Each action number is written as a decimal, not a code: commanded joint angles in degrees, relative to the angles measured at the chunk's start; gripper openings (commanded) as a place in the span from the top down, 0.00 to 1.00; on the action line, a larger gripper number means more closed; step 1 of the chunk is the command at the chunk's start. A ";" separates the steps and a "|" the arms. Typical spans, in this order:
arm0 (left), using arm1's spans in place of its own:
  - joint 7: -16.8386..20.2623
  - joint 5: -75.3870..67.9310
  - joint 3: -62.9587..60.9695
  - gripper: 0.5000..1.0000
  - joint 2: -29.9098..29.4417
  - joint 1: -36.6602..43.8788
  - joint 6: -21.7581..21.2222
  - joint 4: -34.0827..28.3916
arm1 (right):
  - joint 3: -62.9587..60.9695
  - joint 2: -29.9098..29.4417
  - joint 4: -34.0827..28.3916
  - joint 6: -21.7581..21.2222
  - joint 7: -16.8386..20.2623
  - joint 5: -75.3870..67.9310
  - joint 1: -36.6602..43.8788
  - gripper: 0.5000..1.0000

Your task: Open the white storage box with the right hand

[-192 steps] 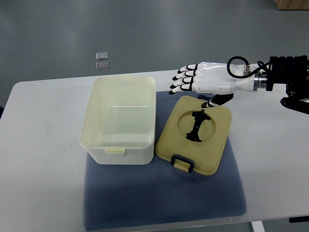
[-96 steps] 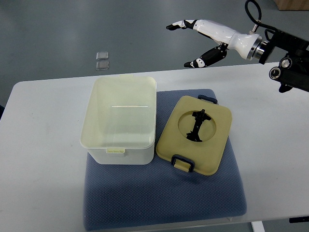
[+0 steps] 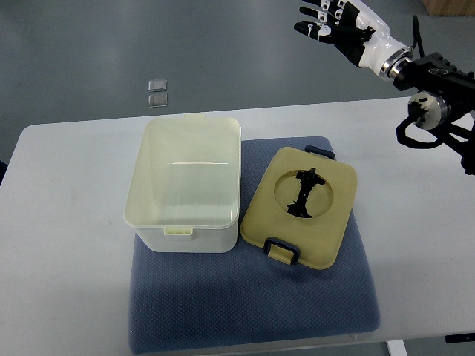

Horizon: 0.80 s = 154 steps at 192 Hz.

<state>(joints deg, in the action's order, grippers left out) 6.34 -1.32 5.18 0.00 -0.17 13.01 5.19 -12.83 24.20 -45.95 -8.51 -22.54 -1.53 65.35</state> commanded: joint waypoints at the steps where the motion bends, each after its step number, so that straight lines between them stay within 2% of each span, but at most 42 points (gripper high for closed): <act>1: -0.01 0.00 0.00 0.00 0.00 0.00 0.00 0.00 | -4.66 -1.26 2.88 -1.16 2.32 -0.49 -3.12 0.17; 47: -0.01 0.00 0.00 0.00 0.00 0.00 0.00 0.00 | -11.78 -1.97 10.00 -7.40 6.63 0.03 -7.17 0.16; 68: -0.01 0.00 0.00 0.00 0.00 0.00 0.00 0.00 | -14.50 -3.46 12.72 -8.54 8.92 0.91 -8.84 0.14; 106: -0.01 0.00 0.00 0.00 0.00 0.00 0.00 0.00 | -18.20 -4.78 13.61 -8.72 9.09 5.66 -11.21 0.14; 136: 0.07 0.00 0.00 0.00 0.00 0.00 0.00 0.00 | -21.10 -4.87 13.69 -11.27 9.01 6.36 -12.44 0.14; 154: 0.07 0.00 0.00 0.00 0.00 0.00 0.00 0.00 | -22.33 -4.95 13.69 -10.83 8.57 6.80 -12.97 0.14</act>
<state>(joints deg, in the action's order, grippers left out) 6.34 -1.32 5.19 0.00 -0.18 13.01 5.19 -33.77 19.36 -32.23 -19.44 -13.48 4.85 52.98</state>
